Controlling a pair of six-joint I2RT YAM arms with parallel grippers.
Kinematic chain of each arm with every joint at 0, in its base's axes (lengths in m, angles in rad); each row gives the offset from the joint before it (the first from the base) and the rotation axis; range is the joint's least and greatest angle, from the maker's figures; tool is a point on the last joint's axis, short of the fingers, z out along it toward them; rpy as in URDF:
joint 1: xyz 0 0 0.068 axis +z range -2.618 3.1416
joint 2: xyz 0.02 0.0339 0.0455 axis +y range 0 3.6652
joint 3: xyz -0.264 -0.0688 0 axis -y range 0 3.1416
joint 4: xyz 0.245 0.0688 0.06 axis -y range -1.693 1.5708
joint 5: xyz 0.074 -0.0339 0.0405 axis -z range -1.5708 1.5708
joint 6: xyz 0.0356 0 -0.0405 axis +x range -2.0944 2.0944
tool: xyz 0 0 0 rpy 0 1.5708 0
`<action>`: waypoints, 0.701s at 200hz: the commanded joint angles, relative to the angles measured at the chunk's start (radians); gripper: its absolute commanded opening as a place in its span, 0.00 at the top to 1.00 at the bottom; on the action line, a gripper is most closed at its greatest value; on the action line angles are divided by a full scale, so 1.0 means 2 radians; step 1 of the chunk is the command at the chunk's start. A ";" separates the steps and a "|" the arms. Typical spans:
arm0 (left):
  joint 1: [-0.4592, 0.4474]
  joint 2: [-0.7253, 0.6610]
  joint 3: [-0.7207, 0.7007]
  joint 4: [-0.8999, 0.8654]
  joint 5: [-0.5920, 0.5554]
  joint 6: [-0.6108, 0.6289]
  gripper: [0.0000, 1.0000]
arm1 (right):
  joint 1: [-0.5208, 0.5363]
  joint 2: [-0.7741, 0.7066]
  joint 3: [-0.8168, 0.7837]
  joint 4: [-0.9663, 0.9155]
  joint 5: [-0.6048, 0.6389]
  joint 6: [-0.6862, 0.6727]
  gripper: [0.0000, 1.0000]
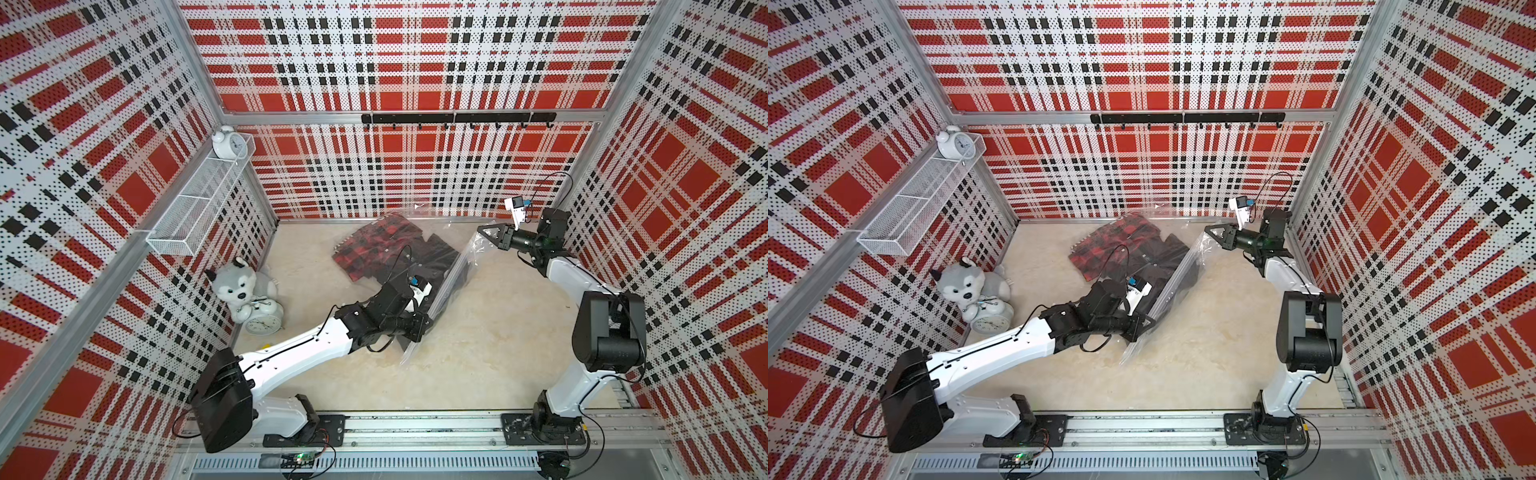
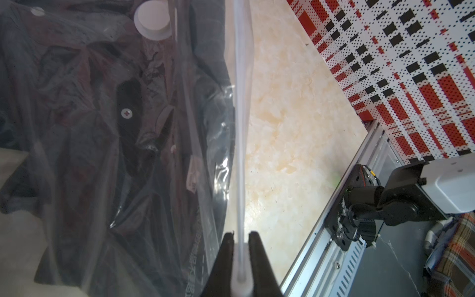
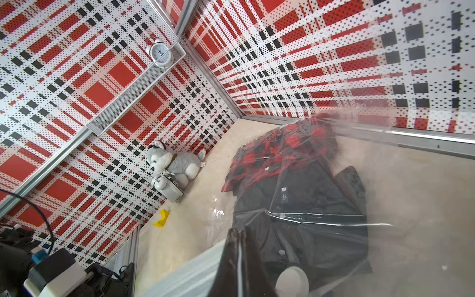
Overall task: Place the folded shirt into the vacuum bag
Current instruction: Close the vacuum bag at the center of the board.
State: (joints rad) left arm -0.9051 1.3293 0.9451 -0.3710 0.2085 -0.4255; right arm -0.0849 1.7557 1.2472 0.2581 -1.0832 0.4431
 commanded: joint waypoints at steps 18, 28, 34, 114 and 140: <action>-0.035 -0.020 -0.040 -0.186 0.051 -0.020 1.00 | -0.071 -0.007 0.007 0.080 0.188 0.009 1.00; -0.039 -0.023 -0.042 -0.186 0.051 -0.023 1.00 | -0.074 -0.006 0.006 0.081 0.189 0.011 1.00; -0.040 -0.024 -0.044 -0.186 0.051 -0.024 1.00 | -0.075 -0.006 0.005 0.082 0.190 0.012 1.00; -0.052 -0.056 -0.070 -0.192 0.058 -0.049 1.00 | -0.096 0.008 0.001 0.093 0.196 0.017 1.00; -0.057 -0.073 -0.082 -0.193 0.057 -0.066 1.00 | -0.102 0.010 0.000 0.095 0.199 0.020 1.00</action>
State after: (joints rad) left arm -0.9684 1.2285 0.8562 -0.3992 0.2012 -0.5198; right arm -0.1730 1.7599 1.2125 0.2596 -1.0317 0.4664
